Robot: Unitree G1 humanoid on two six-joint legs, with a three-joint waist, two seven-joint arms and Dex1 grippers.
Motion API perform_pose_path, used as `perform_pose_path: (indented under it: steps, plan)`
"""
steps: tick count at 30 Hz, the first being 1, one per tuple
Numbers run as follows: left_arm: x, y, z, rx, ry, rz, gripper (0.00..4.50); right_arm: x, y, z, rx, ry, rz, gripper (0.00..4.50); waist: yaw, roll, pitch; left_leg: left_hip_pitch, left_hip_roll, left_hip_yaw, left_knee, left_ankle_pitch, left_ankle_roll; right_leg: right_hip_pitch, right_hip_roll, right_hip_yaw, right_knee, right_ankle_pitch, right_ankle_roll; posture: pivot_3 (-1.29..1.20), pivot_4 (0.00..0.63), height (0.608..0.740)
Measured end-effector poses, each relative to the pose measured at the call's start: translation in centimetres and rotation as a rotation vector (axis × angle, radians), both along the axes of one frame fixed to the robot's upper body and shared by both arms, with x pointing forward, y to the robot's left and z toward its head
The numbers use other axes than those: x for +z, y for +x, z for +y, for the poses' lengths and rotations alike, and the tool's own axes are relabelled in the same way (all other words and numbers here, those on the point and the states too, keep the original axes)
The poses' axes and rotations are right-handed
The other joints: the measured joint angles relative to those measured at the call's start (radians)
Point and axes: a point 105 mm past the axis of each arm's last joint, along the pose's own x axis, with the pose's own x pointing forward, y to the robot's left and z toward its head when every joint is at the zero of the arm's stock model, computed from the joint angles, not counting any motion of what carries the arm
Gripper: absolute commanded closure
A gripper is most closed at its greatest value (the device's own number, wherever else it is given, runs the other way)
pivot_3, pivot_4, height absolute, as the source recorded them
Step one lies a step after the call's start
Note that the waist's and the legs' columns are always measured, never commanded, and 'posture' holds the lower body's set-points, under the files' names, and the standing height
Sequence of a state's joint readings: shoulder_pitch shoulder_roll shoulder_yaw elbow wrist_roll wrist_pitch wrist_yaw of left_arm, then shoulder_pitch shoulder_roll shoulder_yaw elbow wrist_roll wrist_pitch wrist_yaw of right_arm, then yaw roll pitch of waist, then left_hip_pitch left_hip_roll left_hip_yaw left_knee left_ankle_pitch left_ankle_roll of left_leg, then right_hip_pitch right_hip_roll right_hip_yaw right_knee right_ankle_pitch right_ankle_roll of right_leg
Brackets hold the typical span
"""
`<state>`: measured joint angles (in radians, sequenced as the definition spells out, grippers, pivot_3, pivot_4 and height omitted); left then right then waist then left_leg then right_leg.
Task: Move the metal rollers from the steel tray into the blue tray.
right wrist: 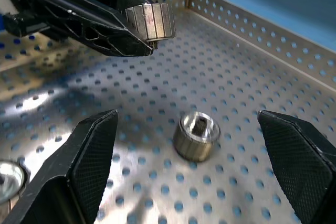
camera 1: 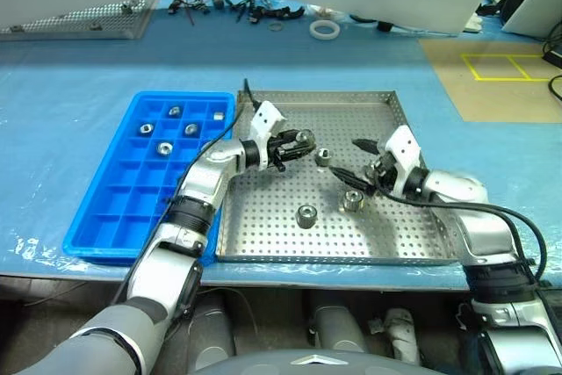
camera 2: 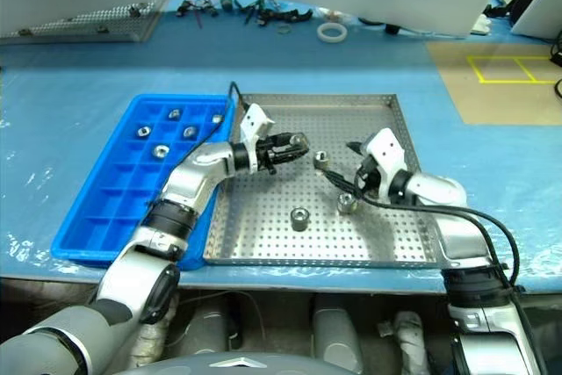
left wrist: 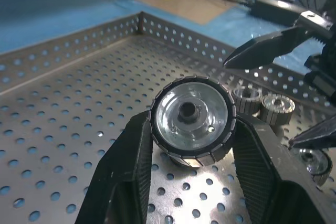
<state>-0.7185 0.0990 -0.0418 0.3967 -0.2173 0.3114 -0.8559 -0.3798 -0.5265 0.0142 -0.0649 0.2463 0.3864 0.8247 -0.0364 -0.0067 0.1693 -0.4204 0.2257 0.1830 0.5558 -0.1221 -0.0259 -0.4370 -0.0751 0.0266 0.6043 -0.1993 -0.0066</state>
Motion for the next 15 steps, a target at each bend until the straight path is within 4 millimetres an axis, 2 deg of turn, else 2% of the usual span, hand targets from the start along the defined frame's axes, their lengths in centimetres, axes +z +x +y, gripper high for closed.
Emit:
perform_pose_path:
  steps: [3, 6, 11, 15]
  plan:
    - [2.7, 0.3, 1.3, 0.092, -0.12, -0.055, 2.67, 1.2, 0.8, 2.3, 0.07, 0.057, -0.016, 0.0, 0.011, 0.0, 0.0, 0.0, 0.0, 0.0, 0.0, 0.0, 0.0, 0.0, 0.0, 0.0, 0.0, 0.0, 0.0, -0.21, 0.15, 0.74]
    - [3.8, 0.5, 3.3, 0.193, -0.151, -0.101, 2.67, 1.7, 1.3, 4.7, 0.145, 0.111, -0.006, 0.0, 0.023, 0.0, 0.0, 0.0, 0.001, 0.0, 0.0, 0.0, 0.0, 0.0, 0.0, 0.0, 0.0, 0.0, 0.0, -0.14, 0.15, 0.74]
    - [2.6, -0.2, 7.7, 0.4, -0.135, -0.113, 2.67, 1.6, 1.5, 8.1, 0.272, 0.156, 0.039, 0.0, 0.051, 0.0, 0.0, -0.002, 0.003, -0.001, -0.002, 0.0, 0.0, -0.001, 0.0, -0.002, 0.0, 0.0, 0.0, -0.03, 0.15, 0.74]
    - [2.1, -0.8, 10.2, 0.55, -0.068, -0.144, 2.67, 1.5, 1.7, 9.2, 0.333, 0.175, 0.044, 0.0, 0.082, 0.0, 0.0, -0.002, 0.004, -0.001, -0.003, 0.001, -0.002, -0.001, 0.0, -0.004, 0.0, -0.001, 0.001, 0.05, 0.15, 0.74]
